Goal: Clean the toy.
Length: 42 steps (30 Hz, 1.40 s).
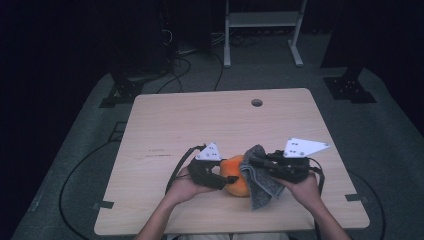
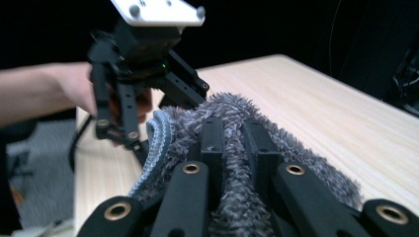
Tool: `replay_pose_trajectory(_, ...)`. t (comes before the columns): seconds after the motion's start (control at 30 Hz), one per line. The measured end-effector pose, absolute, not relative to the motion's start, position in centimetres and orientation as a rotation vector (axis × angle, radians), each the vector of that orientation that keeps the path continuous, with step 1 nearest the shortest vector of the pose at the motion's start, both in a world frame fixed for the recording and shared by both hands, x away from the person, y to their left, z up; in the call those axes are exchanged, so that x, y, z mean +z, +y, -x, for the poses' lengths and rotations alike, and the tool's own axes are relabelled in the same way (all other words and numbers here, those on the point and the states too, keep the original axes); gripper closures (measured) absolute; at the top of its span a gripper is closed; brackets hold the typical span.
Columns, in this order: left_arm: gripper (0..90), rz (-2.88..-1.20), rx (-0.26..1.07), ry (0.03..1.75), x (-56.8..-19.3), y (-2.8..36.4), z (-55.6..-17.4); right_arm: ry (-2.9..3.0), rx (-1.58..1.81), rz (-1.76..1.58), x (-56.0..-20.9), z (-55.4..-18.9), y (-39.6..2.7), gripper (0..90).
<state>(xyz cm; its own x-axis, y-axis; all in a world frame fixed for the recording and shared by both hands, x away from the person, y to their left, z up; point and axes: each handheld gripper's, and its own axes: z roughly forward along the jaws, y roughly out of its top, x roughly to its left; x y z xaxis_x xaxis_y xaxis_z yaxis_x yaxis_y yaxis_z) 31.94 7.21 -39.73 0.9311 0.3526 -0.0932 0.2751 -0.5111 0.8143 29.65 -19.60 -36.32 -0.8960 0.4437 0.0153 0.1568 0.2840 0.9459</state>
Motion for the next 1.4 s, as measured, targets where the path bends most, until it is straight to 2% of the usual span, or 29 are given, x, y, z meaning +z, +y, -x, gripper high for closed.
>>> replay_pose_trajectory(0.07,35.4,-2.098,0.076,0.466,-40.3,7.6,-31.9,2.346,1.602,-0.551,-37.1,-30.3,-18.6,80.5)
replay_pose_trajectory(0.17,17.5,-2.082,0.006,0.423,-40.9,8.2,-32.1,2.375,1.599,-0.559,-38.2,-30.9,-18.1,80.6)
replay_pose_trajectory(0.2,14.4,-2.082,0.017,0.412,-41.1,8.4,-32.2,2.378,1.59,-0.557,-38.3,-30.9,-18.1,80.6)
replay_pose_trajectory(0.23,14.5,-2.088,0.022,0.414,-41.3,8.5,-32.4,2.371,1.592,-0.563,-38.4,-31.0,-18.2,80.6)
replay_pose_trajectory(0.3,25.6,-2.079,0.06,0.414,-41.6,8.5,-32.5,2.365,1.599,-0.584,-38.6,-31.2,-18.6,80.6)
replay_pose_trajectory(0.43,36.6,-2.058,0.063,0.434,-41.7,7.9,-32.7,2.335,1.594,-0.625,-39.0,-31.4,-19.6,80.5)
replay_pose_trajectory(0.77,37.8,-2.064,0.044,0.417,-41.4,6.8,-33.2,2.273,1.569,-0.729,-40.2,-30.3,-23.5,80.5)
replay_pose_trajectory(0.8,36.2,-2.061,0.039,0.4,-41.5,6.8,-33.2,2.273,1.566,-0.739,-40.4,-30.3,-23.8,80.5)
replay_pose_trajectory(0.9,17.6,-2.07,0.061,0.318,-41.5,6.6,-33.0,2.268,1.578,-0.766,-40.9,-30.2,-24.5,80.5)
replay_pose_trajectory(0.97,14.0,-2.094,0.08,0.32,-41.9,6.2,-33.1,2.262,1.601,-0.781,-41.2,-30.3,-24.8,80.5)
replay_pose_trajectory(1.07,14.8,-2.109,0.045,0.346,-42.6,5.7,-33.7,2.256,1.592,-0.797,-41.3,-30.4,-24.9,80.4)
replay_pose_trajectory(1.2,29.4,-2.099,0.043,0.38,-42.3,5.6,-33.6,2.248,1.56,-0.785,-41.1,-29.9,-24.8,80.7)
replay_pose_trajectory(1.4,35.3,-2.129,0.085,0.381,-41.7,4.7,-32.9,2.279,1.545,-0.598,-39.0,-28.5,-22.1,80.9)
